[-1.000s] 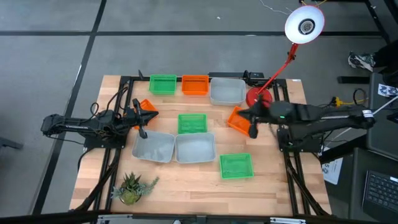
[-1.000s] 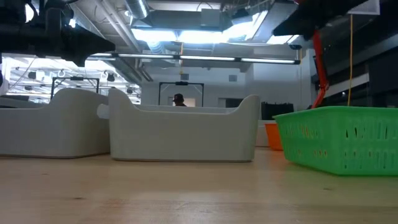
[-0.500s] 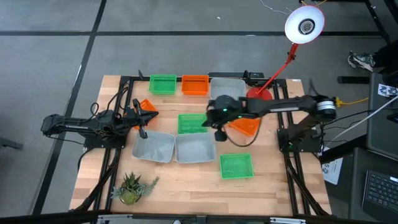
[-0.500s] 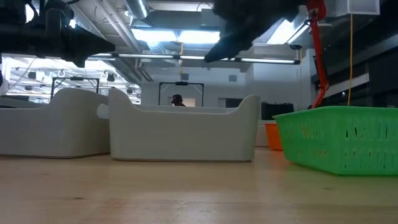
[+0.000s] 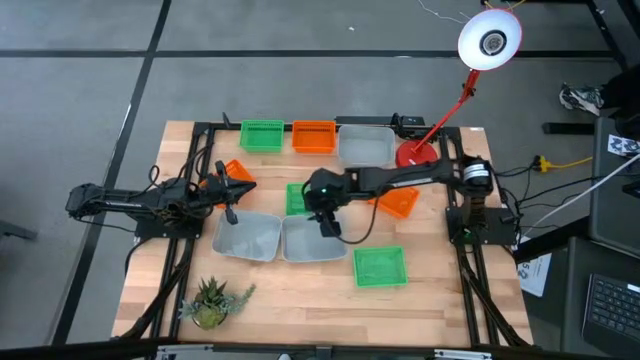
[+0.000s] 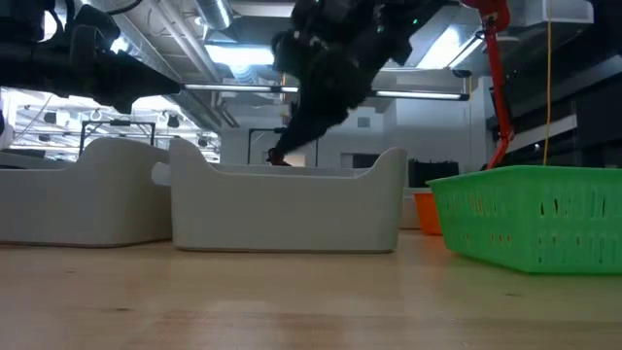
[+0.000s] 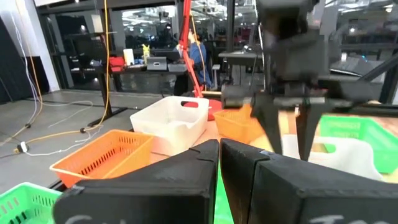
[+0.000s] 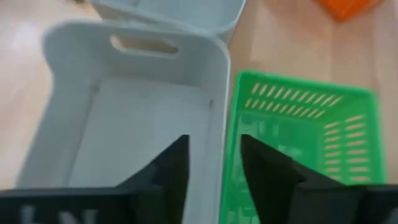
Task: Stack baskets by color
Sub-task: Stack the bottom right gray bin on top of the top gray bin
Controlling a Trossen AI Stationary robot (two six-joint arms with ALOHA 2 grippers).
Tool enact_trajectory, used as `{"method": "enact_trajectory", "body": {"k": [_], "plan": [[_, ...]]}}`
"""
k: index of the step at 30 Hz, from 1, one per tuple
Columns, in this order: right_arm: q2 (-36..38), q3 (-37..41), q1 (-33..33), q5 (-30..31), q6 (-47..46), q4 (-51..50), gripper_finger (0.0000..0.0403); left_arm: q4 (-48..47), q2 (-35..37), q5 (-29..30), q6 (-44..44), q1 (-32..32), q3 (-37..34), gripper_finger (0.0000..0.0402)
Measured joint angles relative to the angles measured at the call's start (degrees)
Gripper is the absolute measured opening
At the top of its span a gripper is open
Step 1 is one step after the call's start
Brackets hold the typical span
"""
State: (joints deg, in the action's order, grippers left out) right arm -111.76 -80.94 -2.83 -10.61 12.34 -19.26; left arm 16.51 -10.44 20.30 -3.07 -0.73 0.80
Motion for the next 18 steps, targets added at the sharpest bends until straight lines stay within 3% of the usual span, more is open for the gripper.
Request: {"method": "enact_trajectory", "body": {"k": [4,8,13,18], "plan": [[-2.05,-0.40,0.00,0.00,0.03,-0.04,0.0200,0.01,0.00,0.01,0.01,0.00,0.00,0.0009],[-2.15,-0.42,0.02,0.59,-0.22,-0.76,0.0221,-0.02,0.00,0.02,0.02,0.00,0.00,0.0009],[-2.15,-0.28,0.02,6.35,-3.52,-5.07,0.0218,-0.01,0.00,0.01,0.02,0.00,0.00,0.0009],[-2.15,1.52,0.13,6.49,-8.10,-4.60,0.0190,-0.02,0.00,0.02,-0.02,0.00,0.00,0.0009]]}}
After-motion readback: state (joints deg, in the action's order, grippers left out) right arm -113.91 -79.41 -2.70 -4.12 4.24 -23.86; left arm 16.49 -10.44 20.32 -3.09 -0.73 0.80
